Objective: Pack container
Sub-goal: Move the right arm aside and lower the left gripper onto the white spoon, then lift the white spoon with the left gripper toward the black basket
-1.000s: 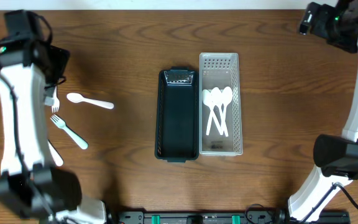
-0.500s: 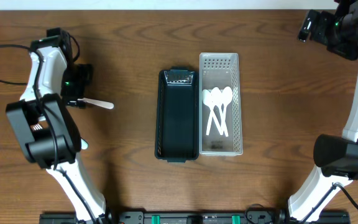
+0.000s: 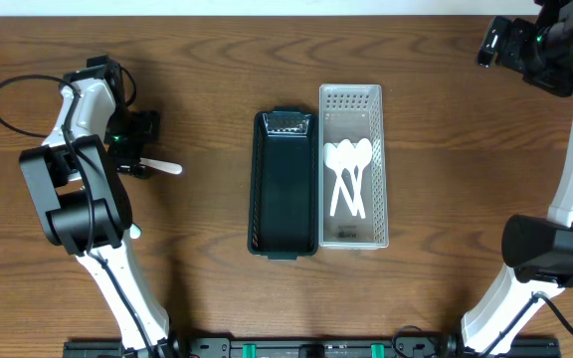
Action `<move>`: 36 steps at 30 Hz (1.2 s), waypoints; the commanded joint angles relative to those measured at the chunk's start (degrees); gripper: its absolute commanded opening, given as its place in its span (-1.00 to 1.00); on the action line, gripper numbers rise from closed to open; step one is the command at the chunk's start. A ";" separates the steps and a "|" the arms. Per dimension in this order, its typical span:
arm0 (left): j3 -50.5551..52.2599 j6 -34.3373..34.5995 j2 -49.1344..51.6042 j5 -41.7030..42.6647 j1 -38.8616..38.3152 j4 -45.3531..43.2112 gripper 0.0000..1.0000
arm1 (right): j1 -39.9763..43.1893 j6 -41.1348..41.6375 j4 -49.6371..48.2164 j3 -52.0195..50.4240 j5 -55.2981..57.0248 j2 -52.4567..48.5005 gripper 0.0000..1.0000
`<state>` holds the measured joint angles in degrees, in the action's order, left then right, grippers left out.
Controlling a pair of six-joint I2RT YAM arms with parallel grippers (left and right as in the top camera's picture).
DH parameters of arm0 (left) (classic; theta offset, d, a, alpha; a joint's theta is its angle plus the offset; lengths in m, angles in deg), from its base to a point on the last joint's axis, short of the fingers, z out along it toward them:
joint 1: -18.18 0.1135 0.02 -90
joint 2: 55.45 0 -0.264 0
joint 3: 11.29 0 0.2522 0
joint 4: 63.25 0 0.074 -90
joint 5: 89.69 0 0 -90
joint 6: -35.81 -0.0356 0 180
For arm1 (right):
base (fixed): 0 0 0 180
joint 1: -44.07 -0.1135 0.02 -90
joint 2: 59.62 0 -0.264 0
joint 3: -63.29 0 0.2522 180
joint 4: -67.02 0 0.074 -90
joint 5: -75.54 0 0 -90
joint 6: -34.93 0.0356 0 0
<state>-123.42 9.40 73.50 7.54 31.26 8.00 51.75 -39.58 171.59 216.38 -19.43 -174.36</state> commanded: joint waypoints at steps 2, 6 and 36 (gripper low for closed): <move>1.57 -0.92 1.05 -0.79 0.22 -0.68 0.98 | 0.17 0.33 0.11 0.37 -0.37 -0.04 0.99; 2.73 -0.92 1.05 -0.79 0.50 -1.03 0.73 | 0.17 0.33 0.24 0.37 -0.37 -0.04 0.99; 2.89 -7.85 0.98 -0.79 0.98 0.70 -0.88 | 0.20 0.09 1.60 0.37 2.19 -0.04 0.99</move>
<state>-122.35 5.10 73.39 7.86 31.92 8.35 51.75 -39.58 173.01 216.40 -18.08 -174.36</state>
